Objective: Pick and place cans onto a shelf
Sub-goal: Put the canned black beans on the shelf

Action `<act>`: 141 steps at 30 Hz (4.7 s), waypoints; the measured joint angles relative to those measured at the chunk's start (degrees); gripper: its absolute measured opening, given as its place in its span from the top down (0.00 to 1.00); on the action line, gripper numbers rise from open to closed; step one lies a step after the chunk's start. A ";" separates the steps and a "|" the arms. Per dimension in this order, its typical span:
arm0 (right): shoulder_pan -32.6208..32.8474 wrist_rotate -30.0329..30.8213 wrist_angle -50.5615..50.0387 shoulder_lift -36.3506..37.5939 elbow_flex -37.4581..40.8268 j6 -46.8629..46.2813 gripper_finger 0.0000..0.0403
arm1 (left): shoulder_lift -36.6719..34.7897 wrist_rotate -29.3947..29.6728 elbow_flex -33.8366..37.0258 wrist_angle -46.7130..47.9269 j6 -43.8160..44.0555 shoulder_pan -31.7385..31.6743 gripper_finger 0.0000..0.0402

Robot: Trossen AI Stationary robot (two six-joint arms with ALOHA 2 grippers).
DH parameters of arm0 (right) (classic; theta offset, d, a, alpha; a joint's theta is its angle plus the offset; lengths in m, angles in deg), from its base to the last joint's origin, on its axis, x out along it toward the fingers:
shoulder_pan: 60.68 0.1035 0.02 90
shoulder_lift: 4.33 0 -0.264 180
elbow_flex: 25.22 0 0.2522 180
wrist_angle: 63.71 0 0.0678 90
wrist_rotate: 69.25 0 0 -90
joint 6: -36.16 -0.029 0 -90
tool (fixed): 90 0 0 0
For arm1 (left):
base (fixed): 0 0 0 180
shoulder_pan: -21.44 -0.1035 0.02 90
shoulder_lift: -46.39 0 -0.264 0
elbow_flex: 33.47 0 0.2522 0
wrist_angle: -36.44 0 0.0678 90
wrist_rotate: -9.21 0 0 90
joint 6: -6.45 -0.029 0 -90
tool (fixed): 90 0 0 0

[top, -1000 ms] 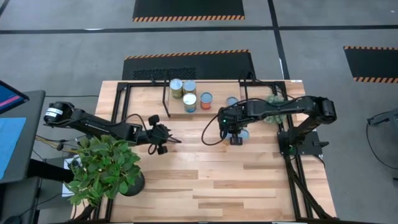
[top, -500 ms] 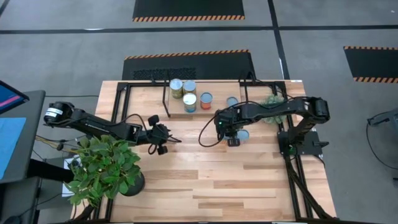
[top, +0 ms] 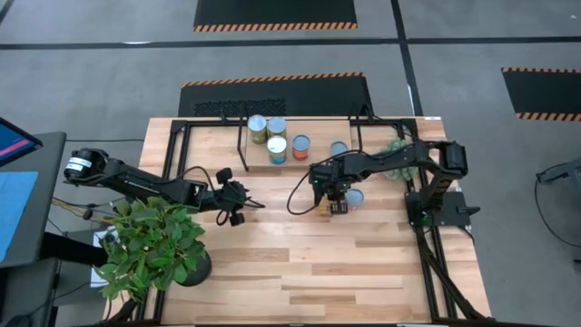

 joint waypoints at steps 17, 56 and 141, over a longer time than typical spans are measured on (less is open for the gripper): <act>5.51 -1.77 8.43 6.59 -0.32 -1.20 0.78 | 0.00 0.28 0.00 -0.35 -0.14 0.00 0.77; 2.58 -2.74 17.40 4.45 -0.31 -6.38 0.73 | 29.32 -11.06 -14.49 -8.47 -5.62 0.00 0.77; -0.69 -6.31 52.22 -11.41 -0.31 -15.42 0.73 | 27.32 15.11 -14.53 -3.23 -1.19 1.90 0.77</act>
